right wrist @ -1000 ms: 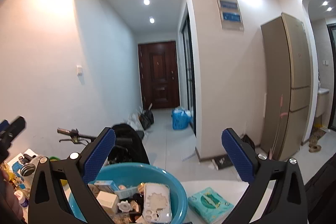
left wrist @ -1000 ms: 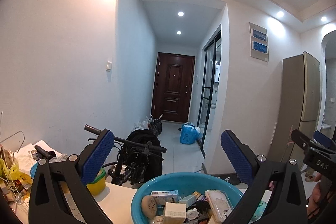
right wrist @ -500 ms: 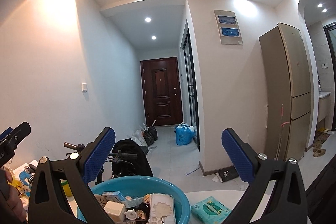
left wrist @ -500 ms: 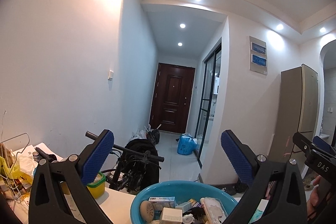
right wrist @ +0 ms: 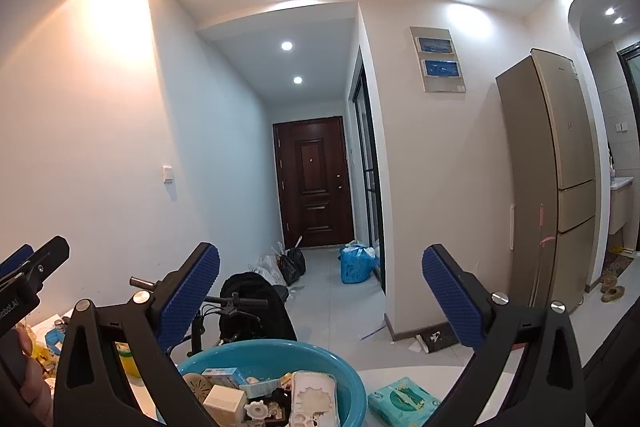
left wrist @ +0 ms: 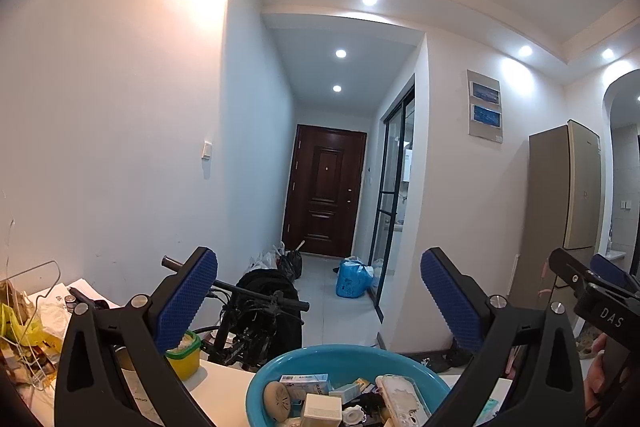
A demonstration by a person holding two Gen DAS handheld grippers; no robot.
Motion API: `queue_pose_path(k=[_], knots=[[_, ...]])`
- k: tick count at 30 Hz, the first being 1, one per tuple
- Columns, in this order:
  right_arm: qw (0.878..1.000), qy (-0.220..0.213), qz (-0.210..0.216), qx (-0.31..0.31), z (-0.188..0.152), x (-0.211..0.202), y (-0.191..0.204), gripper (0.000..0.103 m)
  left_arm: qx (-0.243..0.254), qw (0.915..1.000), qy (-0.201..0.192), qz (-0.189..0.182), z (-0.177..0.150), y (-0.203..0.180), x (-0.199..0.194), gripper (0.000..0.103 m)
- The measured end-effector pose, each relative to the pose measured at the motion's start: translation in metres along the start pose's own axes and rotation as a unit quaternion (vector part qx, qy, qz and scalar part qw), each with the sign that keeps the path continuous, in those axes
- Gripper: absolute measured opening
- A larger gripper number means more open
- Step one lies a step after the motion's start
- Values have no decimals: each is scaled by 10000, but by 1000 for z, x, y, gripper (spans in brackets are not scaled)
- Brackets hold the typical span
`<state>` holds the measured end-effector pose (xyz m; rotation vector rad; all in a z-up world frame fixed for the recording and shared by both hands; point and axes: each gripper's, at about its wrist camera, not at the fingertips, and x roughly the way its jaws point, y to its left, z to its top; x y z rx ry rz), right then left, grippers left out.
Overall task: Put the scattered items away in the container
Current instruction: 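Raise both tools up and away from the turquoise basin, then move both tools back toward the items on the plaid shirt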
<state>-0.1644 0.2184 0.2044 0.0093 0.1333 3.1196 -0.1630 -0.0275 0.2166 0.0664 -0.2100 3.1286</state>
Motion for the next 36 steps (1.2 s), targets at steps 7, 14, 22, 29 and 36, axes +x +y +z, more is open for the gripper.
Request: queue_pose_path(k=[7,14,22,29,36], knots=[[9997,72,-4,-246,3,-22,4,101,232,9997,75,92,1,-14,-20,103],[9993,192,9,-312,7,-53,7,101,188,9994,271,-141,11,-20,-49,103],[9994,-18,-2,-336,27,-96,2,101,256,9995,82,-135,26,-27,-94,103],[9996,-153,-70,-227,32,-134,-4,101,194,9993,276,-136,21,-29,-119,103],[9999,45,-94,74,26,-157,-20,101,106,9988,357,-306,20,-32,-153,103]])
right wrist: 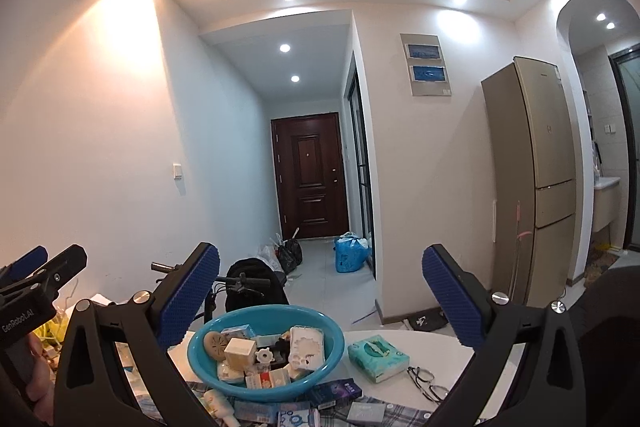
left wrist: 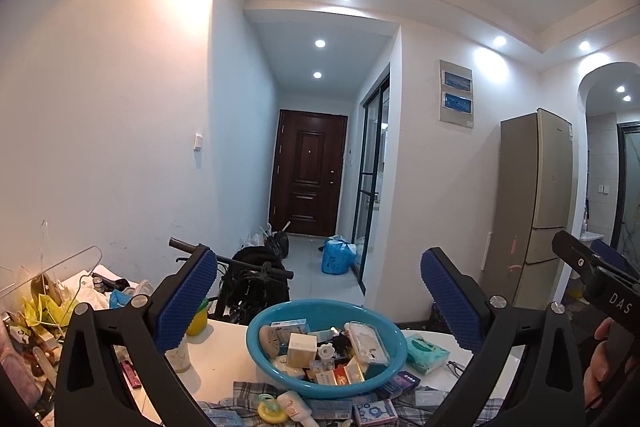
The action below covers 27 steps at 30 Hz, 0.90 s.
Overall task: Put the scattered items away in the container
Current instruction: 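Move both tools back toward the items on the plaid shirt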
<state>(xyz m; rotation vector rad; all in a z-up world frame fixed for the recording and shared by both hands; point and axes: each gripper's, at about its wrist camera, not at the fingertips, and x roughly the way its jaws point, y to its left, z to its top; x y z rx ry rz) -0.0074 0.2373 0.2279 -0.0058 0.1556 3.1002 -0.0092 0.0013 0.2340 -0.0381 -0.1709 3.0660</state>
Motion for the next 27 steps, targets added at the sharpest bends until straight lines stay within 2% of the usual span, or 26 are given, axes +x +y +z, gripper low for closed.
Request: queue_pose_path(k=[11,19,23,27], knots=[[9998,45,-206,16,-6,-40,-15,101,48,9998,105,-159,-12,-11,-37,103],[9988,241,-380,178,-17,-49,-30,101,10,9981,514,-326,-29,-15,-37,103],[9983,360,-448,81,-25,-48,-30,101,36,9974,661,-295,-38,-18,-32,103],[9971,585,-481,22,-37,-42,-31,101,120,9950,893,-430,-52,-24,-25,103]])
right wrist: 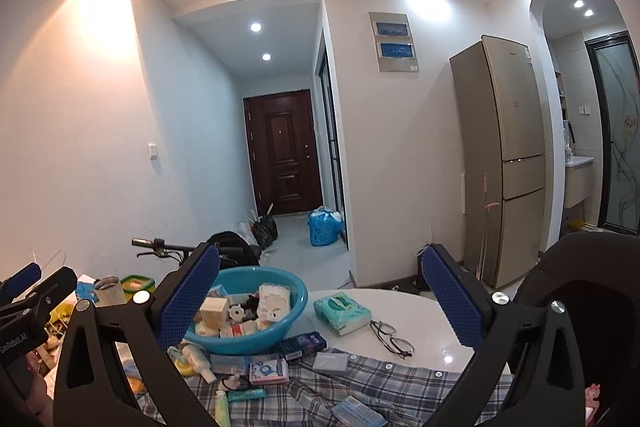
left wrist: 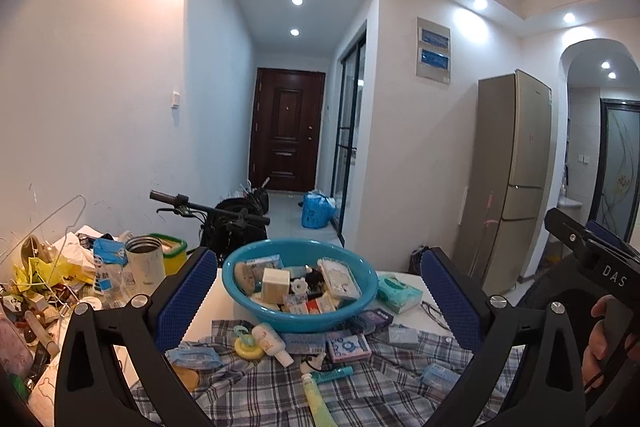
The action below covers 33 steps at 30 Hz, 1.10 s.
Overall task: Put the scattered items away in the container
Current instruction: 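Move both tools back toward the items on the plaid shirt, then lower the left tool onto the pale green tube while the right tool approaches the blue packet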
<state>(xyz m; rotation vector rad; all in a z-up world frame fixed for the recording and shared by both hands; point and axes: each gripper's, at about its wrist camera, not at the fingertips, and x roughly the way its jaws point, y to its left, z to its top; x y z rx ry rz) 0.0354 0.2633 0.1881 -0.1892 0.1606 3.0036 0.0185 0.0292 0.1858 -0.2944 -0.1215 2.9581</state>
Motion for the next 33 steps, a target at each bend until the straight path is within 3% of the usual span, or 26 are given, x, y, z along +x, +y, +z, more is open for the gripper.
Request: queue_pose_path(k=[5,16,26,33], knots=[[9995,283,-73,-76,-14,14,-4,101,6,9998,131,-143,-9,-4,11,103],[9965,772,-94,-310,-49,35,-7,101,56,9972,743,4,-50,-5,41,103],[9908,1263,-22,-480,-87,49,-4,101,-13,9897,1419,-173,-92,-3,61,103],[9861,1603,-83,-430,-108,55,-10,101,-257,9767,2091,-409,-121,-3,81,103]])
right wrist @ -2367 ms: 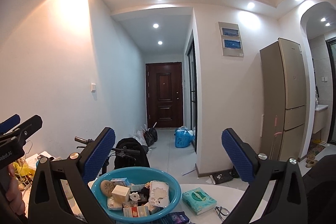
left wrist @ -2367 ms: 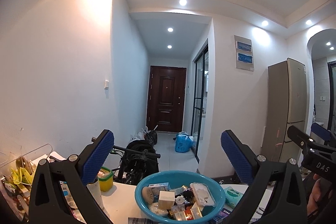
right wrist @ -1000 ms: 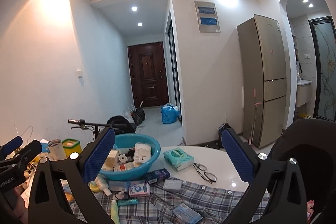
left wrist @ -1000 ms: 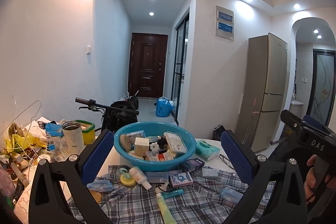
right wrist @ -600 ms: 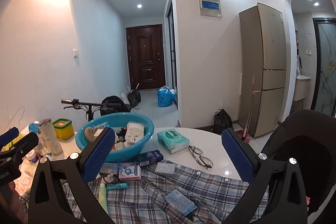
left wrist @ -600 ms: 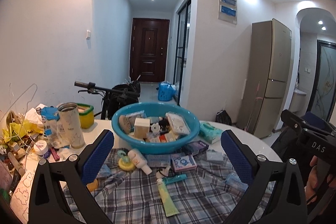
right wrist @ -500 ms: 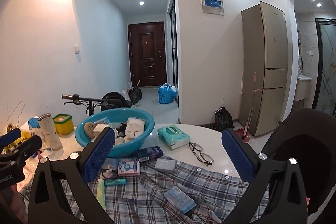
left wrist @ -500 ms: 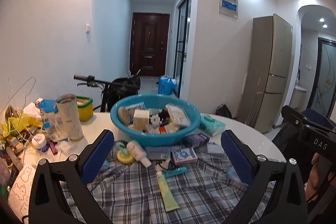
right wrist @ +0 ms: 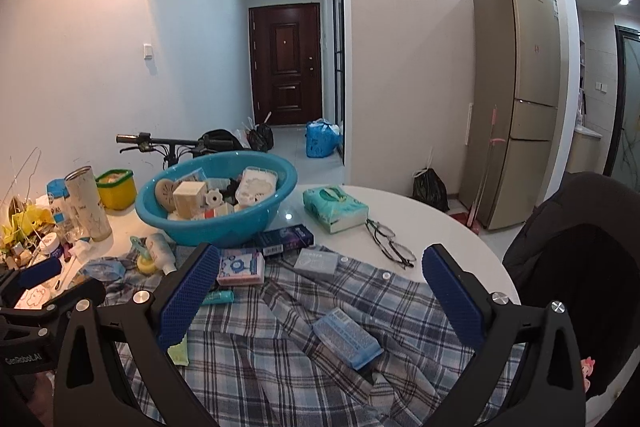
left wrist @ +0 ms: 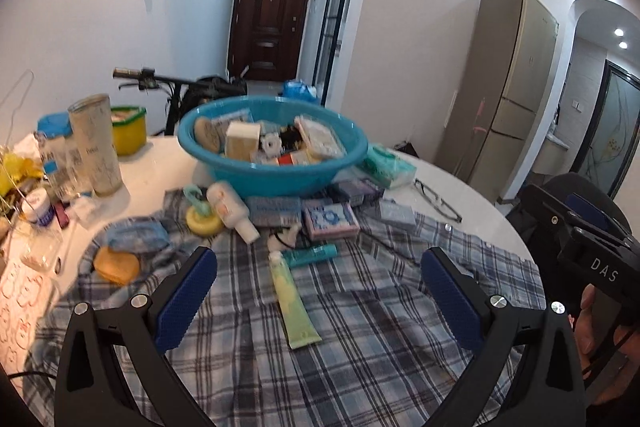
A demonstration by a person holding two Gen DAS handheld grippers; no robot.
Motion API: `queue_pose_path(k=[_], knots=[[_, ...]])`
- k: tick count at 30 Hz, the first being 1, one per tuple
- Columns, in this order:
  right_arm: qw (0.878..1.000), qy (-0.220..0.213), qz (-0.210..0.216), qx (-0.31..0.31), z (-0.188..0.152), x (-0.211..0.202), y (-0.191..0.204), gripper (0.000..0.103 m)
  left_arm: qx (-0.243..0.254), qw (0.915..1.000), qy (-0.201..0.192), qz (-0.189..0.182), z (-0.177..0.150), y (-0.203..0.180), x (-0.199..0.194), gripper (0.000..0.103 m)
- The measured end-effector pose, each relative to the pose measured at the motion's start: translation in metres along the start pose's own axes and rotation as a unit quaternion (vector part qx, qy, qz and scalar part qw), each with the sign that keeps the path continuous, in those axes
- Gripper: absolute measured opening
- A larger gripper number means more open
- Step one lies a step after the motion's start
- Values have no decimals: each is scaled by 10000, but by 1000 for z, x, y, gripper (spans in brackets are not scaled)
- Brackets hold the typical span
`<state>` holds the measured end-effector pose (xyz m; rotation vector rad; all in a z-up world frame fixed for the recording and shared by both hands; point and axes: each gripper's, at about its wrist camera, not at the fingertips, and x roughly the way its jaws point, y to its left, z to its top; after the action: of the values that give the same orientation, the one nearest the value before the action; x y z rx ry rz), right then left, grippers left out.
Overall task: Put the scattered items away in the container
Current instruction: 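Lower the left tool onto the pale green tube while the right tool approaches the blue packet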
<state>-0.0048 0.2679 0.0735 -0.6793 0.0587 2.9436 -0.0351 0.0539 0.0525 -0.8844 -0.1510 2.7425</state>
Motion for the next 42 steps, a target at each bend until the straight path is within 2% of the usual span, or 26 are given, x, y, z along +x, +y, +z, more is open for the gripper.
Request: queue_pose_path(k=[4,9,11,15,17,19,25,28,32,35,38,42], knots=[[9997,235,-22,7,-10,9,-4,99,-74,9999,75,54,-6,0,11,103],[9991,428,-65,-8,-20,17,-8,93,-174,9992,358,83,-10,4,32,102],[9986,529,-59,44,-25,23,-12,89,-214,9988,430,119,-11,5,38,95],[9973,720,25,146,-32,34,-20,81,-235,9974,634,236,-14,7,53,91],[9970,762,28,164,-35,37,-23,76,-287,9963,762,284,-16,9,62,79],[9963,843,39,176,-38,43,-26,75,-377,9947,913,272,-18,13,73,78],[9936,1122,54,141,-46,62,-29,57,-552,9890,1320,367,-23,22,103,67],[9924,1206,75,212,-51,69,-32,56,-559,9867,1462,429,-21,25,114,60],[9905,1352,66,220,-57,78,-35,53,-603,9845,1577,481,-22,29,124,57],[9888,1481,49,183,-63,86,-36,51,-579,9828,1678,506,-23,29,132,49],[9866,1625,69,160,-69,94,-35,51,-569,9816,1745,532,-24,29,138,47],[9827,1844,138,120,-77,107,-34,43,-640,9784,1894,528,-27,34,149,40]])
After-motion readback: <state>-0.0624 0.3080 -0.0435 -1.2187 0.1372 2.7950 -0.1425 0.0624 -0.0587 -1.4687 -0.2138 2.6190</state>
